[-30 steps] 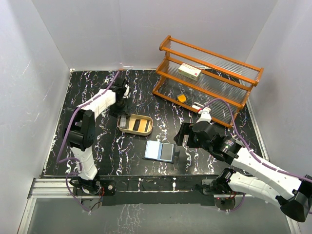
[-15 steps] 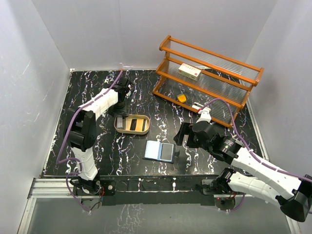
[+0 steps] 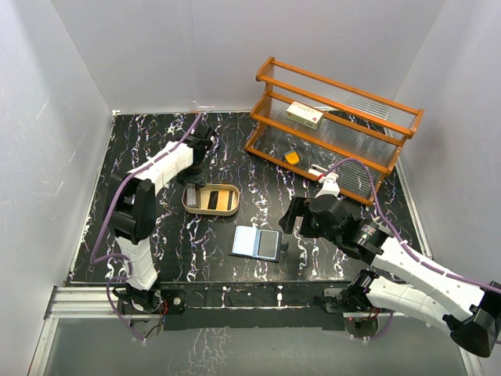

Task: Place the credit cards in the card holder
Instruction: Pick up the credit card from the storage box.

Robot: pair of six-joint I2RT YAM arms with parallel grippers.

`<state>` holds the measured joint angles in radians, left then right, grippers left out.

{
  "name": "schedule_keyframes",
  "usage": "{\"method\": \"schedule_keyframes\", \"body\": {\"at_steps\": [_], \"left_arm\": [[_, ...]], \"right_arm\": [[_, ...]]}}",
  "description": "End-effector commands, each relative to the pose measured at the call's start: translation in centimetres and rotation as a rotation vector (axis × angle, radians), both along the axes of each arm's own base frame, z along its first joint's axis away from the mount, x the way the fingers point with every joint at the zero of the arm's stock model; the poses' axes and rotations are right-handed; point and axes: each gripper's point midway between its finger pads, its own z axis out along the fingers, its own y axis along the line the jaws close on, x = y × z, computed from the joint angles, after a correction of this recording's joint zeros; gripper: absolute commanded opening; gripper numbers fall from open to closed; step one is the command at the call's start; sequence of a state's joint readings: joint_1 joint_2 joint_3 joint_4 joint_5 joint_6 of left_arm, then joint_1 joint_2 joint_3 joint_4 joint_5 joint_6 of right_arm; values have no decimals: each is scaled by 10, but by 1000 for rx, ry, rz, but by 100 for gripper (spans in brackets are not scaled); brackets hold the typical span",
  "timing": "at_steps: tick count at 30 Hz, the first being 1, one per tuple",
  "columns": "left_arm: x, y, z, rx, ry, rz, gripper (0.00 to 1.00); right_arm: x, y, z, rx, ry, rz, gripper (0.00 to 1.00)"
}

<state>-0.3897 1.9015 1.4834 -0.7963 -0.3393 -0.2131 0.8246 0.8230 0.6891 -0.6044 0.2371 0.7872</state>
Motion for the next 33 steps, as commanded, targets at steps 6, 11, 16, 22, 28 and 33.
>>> {"method": "schedule_keyframes", "body": {"at_steps": [6,11,16,22,28,33], "left_arm": [[3,5,28,48,-52,5,41],[3,5,24,62,-51,6,39],[3,2,24,51,-48,3,32],[3,-8,24,7,-63,-12,23],[0,-15,24,-34,-52,-5,5],[-2,-24,29,-87,-61,13,0]], "right_arm": [[4,4,7,36,-36,-5,88],[5,3,10,35,-45,-8,88],[6,3,10,29,-45,-6,88],[7,5,11,29,-45,-2,88],[7,5,12,23,-45,-1,88],[6,6,10,34,-41,3,88]]}}
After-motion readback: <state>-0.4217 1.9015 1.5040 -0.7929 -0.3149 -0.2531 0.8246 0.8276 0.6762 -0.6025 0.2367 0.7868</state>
